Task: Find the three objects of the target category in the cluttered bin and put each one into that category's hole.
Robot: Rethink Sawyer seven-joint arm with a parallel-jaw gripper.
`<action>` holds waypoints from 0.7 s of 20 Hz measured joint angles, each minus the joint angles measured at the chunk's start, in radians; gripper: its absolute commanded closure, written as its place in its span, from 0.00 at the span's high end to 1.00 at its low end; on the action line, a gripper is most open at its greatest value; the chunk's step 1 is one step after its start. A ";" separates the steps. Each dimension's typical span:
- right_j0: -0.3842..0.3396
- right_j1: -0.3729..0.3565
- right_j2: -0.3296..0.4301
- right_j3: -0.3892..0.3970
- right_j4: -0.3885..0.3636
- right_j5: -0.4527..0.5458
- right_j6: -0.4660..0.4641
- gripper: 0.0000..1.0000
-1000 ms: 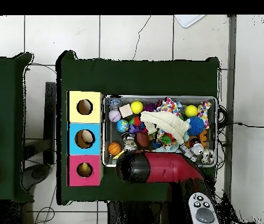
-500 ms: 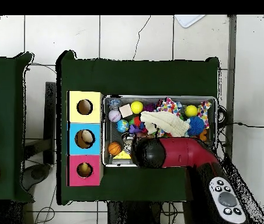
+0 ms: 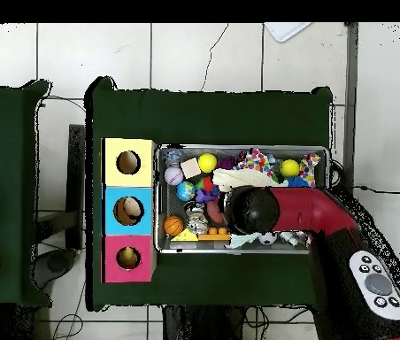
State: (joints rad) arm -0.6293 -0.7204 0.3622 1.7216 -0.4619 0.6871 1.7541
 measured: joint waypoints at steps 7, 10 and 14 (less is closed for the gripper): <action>-0.042 0.009 0.068 -0.042 -0.032 0.014 -0.055 1.00; -0.050 0.010 0.086 -0.054 -0.039 0.023 -0.072 1.00; -0.080 0.011 0.131 -0.076 -0.043 0.054 -0.111 1.00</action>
State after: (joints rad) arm -0.7093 -0.7092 0.4931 1.6461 -0.5054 0.7409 1.6434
